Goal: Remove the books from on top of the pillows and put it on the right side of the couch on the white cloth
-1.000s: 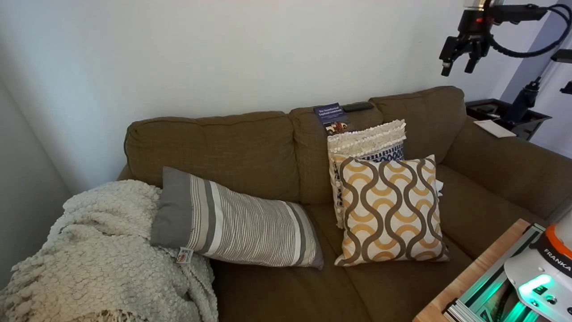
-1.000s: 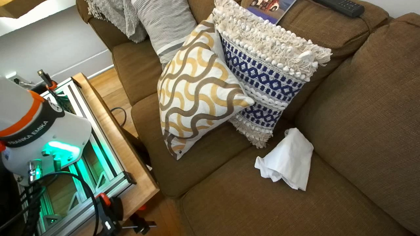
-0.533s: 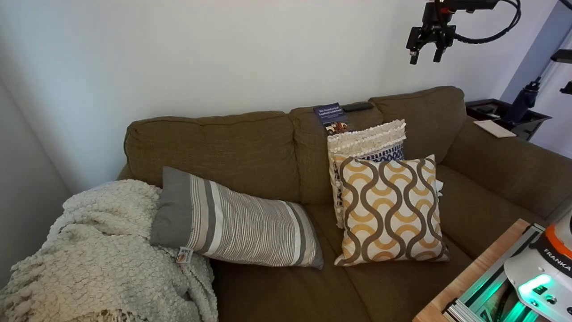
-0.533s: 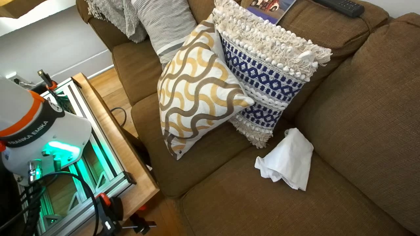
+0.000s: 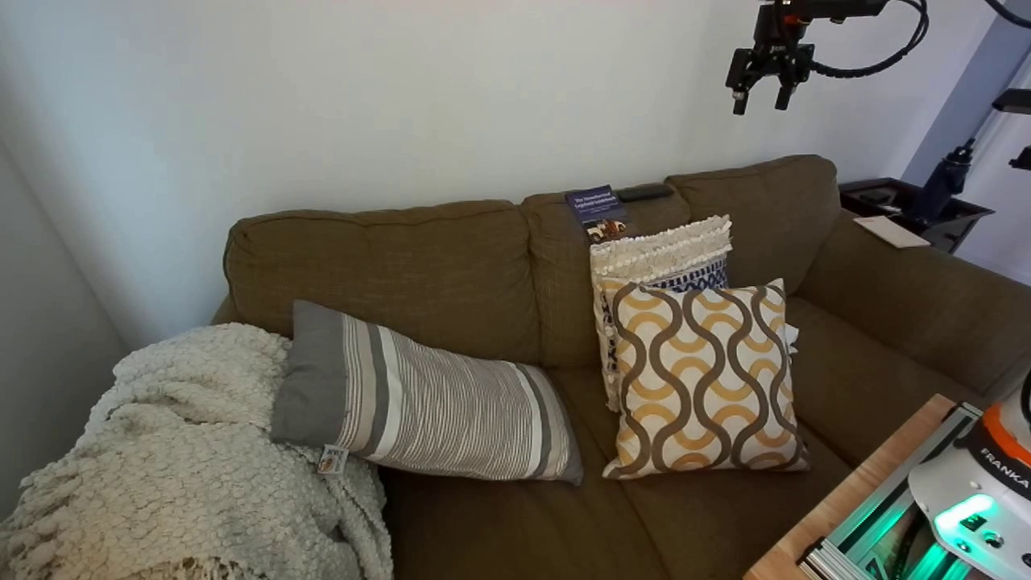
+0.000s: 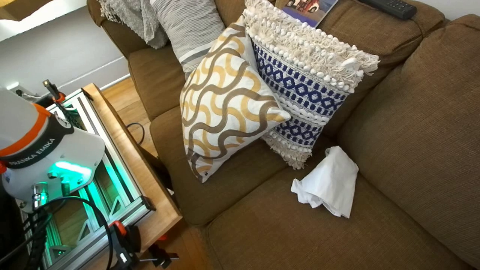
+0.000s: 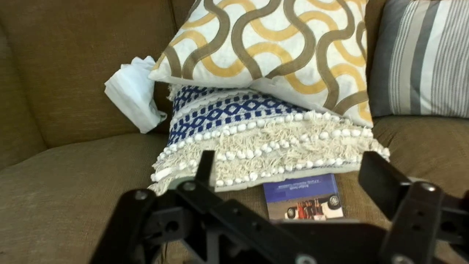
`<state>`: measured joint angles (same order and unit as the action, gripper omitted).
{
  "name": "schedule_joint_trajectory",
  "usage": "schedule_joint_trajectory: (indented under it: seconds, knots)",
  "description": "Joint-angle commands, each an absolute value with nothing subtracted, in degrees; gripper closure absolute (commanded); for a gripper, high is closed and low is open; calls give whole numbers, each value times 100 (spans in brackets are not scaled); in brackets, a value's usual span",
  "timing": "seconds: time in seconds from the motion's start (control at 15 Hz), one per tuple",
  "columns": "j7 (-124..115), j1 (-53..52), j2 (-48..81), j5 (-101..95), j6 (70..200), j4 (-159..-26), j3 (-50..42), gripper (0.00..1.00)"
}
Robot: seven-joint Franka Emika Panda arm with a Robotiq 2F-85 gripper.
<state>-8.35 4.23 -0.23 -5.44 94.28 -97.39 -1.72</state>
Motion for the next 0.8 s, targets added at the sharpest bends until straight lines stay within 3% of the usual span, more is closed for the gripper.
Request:
schedule_joint_trajectory:
  seconds: [0.0,0.33,0.73]
  knots:
    - [-1187,258,762,-1508,10253,-9355,-120,0]
    - [-1226,-144,2338,-2425,10934,-8375,-149,0]
    - [-953,-521,4270,-1900,10878,-6535,-96,0]
